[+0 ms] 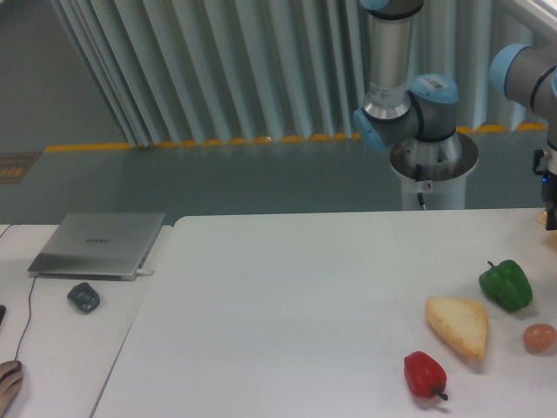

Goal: Place the yellow pepper on the table

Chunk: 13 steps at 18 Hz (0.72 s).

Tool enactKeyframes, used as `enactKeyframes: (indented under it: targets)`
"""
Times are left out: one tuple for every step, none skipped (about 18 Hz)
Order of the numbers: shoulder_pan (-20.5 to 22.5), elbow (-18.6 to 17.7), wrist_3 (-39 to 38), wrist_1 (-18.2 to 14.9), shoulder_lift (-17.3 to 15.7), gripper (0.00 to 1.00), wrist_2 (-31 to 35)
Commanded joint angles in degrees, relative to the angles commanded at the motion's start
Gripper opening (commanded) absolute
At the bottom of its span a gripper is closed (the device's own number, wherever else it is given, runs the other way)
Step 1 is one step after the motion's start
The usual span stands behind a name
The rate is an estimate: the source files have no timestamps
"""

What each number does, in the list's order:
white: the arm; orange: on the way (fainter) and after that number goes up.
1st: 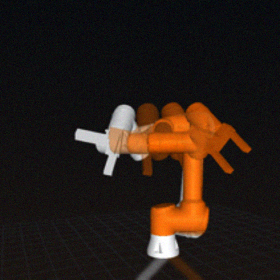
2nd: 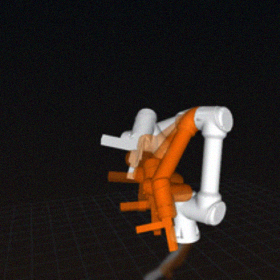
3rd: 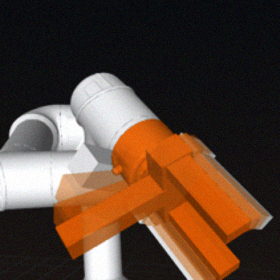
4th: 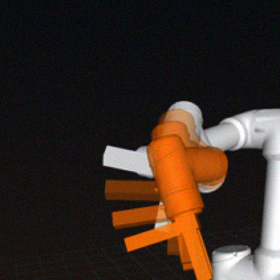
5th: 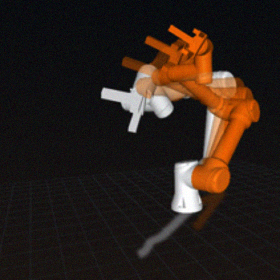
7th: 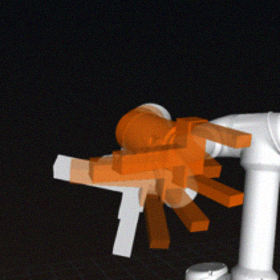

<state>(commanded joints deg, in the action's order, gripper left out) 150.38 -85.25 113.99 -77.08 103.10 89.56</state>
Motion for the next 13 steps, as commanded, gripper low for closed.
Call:
enactKeyframes:
  targets:
    - [0.0,0.0,0.0,0.0,0.0,1.0,0.0]
    - [0.0,0.0,0.0,0.09,-0.17,1.0,0.09]
    - [0.0,0.0,0.0,0.0,-0.18,1.0,0.0]
    - [-0.09,0.0,0.0,0.0,-0.35,1.0,0.0]
    - [-0.09,0.0,0.0,0.0,-0.44,1.0,0.0]
    - [-0.09,0.0,0.0,-0.09,-0.44,1.0,0.0]
    - [-0.09,-0.09,0.0,-0.09,-0.44,1.0,0.09]
    - [0.09,-0.18,-0.09,-0.09,-0.44,1.0,0.09]
    - [0.44,-0.35,-0.7,-0.09,-0.35,1.0,0.26]
    - [1.83,-0.61,-1.14,-0.17,-0.35,1.0,-0.17]
    - [3.15,-1.23,-2.88,0.0,-0.7,1.0,0.0]
    - [3.95,-1.67,-4.9,0.0,-1.49,1.0,0.0]
    - [4.65,-1.93,-5.7,0.17,-2.02,1.0,0.09]
